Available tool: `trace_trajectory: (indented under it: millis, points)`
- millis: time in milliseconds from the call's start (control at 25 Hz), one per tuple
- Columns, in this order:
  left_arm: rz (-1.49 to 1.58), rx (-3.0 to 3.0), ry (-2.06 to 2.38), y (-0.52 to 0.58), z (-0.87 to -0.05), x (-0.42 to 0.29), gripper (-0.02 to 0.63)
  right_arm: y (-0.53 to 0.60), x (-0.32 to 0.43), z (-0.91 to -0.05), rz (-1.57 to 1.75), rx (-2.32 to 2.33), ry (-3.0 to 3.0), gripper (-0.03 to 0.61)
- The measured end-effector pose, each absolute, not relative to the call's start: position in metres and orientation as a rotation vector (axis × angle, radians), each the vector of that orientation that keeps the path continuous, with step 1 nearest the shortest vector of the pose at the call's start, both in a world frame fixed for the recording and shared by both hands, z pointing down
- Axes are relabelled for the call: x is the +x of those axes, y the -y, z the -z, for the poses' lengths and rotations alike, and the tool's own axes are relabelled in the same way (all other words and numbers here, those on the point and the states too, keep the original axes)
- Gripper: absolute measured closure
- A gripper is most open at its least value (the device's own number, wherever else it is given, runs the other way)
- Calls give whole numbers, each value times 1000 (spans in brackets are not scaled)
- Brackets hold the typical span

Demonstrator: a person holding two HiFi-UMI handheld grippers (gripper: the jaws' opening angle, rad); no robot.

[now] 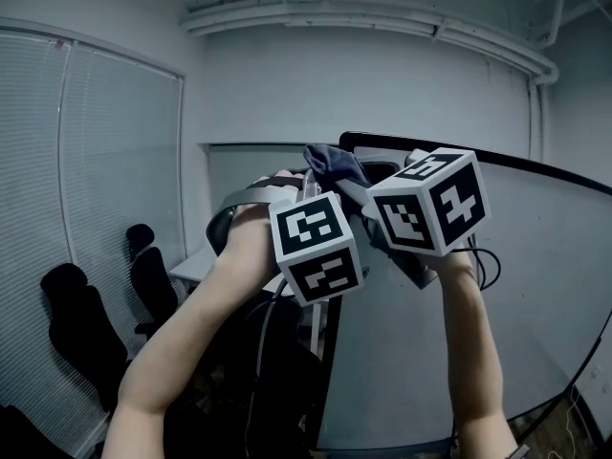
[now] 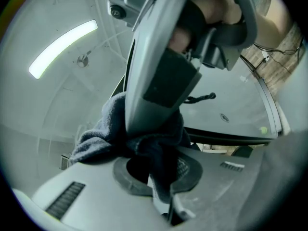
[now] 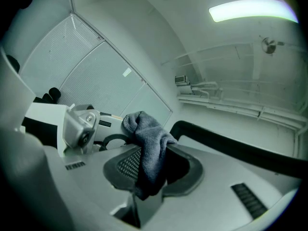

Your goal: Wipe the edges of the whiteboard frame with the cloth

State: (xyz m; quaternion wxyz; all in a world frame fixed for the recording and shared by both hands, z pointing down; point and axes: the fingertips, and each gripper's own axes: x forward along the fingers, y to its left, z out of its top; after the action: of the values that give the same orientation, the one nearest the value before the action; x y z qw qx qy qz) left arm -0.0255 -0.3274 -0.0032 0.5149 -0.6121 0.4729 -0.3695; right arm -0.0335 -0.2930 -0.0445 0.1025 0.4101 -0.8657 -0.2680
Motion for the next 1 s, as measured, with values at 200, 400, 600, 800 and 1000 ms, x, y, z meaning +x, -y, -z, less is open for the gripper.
trace_trajectory:
  millis: [200, 400, 600, 800, 1000]
  points:
    - [880, -1456, -1134, 331, 18, -26, 586, 296, -34, 58, 809, 1216, 2567, 482]
    - [893, -1434, -1134, 328, 37, -25, 586, 293, -32, 77, 803, 1199, 2591, 482]
    - [907, -1435, -1126, 329, 49, -26, 586, 293, -34, 89, 795, 1203, 2592, 482]
    - [881, -1422, -1139, 323, 45, -27, 586, 288, -34, 85, 810, 1204, 2597, 482]
    - [829, -1417, -1168, 324, 23, -27, 588, 288, -34, 61, 844, 1229, 2575, 482]
